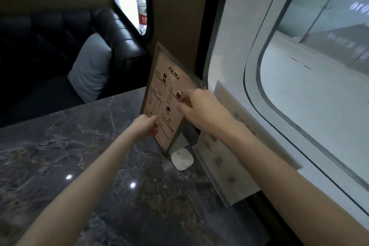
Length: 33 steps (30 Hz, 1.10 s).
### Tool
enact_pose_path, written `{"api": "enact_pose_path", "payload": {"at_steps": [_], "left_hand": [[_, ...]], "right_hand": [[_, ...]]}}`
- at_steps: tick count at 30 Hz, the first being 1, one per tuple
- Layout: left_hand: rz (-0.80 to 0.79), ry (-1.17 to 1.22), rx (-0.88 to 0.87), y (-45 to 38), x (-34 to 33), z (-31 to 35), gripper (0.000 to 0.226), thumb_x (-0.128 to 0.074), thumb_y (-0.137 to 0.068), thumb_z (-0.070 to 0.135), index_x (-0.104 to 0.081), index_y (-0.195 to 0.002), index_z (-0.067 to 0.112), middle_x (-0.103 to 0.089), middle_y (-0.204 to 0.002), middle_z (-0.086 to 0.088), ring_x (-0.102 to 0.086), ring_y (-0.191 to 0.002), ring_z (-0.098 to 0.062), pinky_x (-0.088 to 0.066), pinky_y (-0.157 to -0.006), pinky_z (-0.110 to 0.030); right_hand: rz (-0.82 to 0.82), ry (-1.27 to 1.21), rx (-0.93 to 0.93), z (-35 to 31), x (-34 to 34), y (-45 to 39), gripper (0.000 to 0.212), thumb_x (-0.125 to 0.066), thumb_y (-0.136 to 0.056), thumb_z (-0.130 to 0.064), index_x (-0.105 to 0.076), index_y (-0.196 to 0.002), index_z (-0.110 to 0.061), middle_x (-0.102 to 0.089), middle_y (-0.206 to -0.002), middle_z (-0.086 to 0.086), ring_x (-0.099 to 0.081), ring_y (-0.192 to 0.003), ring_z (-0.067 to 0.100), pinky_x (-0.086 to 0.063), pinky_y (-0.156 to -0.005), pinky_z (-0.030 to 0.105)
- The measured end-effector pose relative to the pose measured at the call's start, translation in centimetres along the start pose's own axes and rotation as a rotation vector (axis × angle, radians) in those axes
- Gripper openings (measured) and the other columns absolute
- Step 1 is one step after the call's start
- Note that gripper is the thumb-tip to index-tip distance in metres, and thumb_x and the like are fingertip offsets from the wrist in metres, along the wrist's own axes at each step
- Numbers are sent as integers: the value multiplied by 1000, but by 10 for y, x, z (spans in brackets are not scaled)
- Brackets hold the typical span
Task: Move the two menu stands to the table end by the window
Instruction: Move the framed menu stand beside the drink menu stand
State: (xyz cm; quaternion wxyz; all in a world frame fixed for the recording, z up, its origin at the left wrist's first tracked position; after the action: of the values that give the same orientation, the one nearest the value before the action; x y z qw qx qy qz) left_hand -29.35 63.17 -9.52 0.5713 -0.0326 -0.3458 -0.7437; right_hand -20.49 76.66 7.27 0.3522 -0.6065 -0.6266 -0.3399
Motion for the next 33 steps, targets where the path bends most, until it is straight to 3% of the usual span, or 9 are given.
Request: {"api": "enact_pose_path", "payload": {"at_steps": [5,7,9,12,17,20,24,29,33], "left_hand": [[35,203,44,0,-13,-14,34,-45,-92,31,-62,-94,1,-64,-85,-14,-58,-72,-26,-42,-66,-31],[87,191,25,1,-18,-17,35,-44,-92,29,-61,-106,1,-63,-101,-18,-57,-85,-29,-46,-68,-34],[111,232,17,4,-22,-19,40,-43,-94,28,-54,-122,1,-59,-121,-19,-57,-107,-34,-47,-86,-42],[74,351,16,3,-32,-23,41,-42,-96,27,-47,-129,3,-56,-127,-10,-50,-122,-31,-40,-100,-42],[-2,551,60,-15,-40,-49,46,-51,-89,37,-52,-125,8,-63,-118,-6,-56,-116,-27,-42,-103,-45],[4,734,108,-27,-43,-61,46,-51,-87,40,-54,-124,13,-64,-120,-9,-61,-108,-24,-49,-91,-39],[-15,894,41,-18,-52,-46,34,-32,-98,25,-52,-120,9,-64,-107,-8,-60,-97,-20,-48,-75,-31],[-4,956,2,-27,-65,-47,38,-26,-99,21,-51,-121,3,-64,-97,-8,-63,-86,-19,-52,-70,-33],[21,969,1,-28,-65,-54,50,-33,-93,32,-47,-129,1,-62,-112,-16,-58,-99,-25,-45,-77,-34]], "right_hand": [[0,53,174,-17,50,7,29,-47,-93,-29,-59,-111,-10,-65,-114,8,-61,-101,19,-52,-84,31],[9,76,194,-14,62,-2,30,-46,-93,-28,-57,-114,-11,-64,-116,7,-59,-103,18,-49,-83,27],[24,118,167,-6,67,-17,35,-46,-93,-28,-51,-122,-10,-61,-122,10,-57,-108,20,-46,-84,25],[-41,147,55,11,58,-43,47,-46,-93,-32,-38,-132,-7,-57,-126,14,-57,-105,22,-45,-80,26],[-175,167,-46,28,46,-66,37,-51,-90,-34,-57,-109,-3,-66,-101,11,-55,-67,10,-44,-56,18],[-245,42,-78,35,46,-76,30,-57,-87,-27,-62,-100,-1,-68,-93,11,-66,-76,19,-54,-66,26],[-317,-87,-111,38,44,-81,20,-61,-85,-21,-64,-95,-4,-70,-93,10,-69,-81,22,-57,-68,28],[-260,-120,-83,41,42,-85,13,-60,-86,-20,-64,-87,-7,-68,-87,5,-68,-71,15,-58,-62,24],[-243,-125,-42,44,41,-87,14,-59,-87,-19,-65,-85,-6,-67,-84,3,-67,-67,12,-57,-55,20]]}}
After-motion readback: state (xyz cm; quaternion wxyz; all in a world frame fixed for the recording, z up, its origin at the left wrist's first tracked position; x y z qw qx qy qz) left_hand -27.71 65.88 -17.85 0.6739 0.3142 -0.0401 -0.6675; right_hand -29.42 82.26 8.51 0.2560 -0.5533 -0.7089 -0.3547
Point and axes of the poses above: each hand's wrist, its own y-axis away from the middle knuckle, its own x-axis out of the back of the hand, z = x × y, the point moved 6 cm from there along -y, towards the middle knuckle
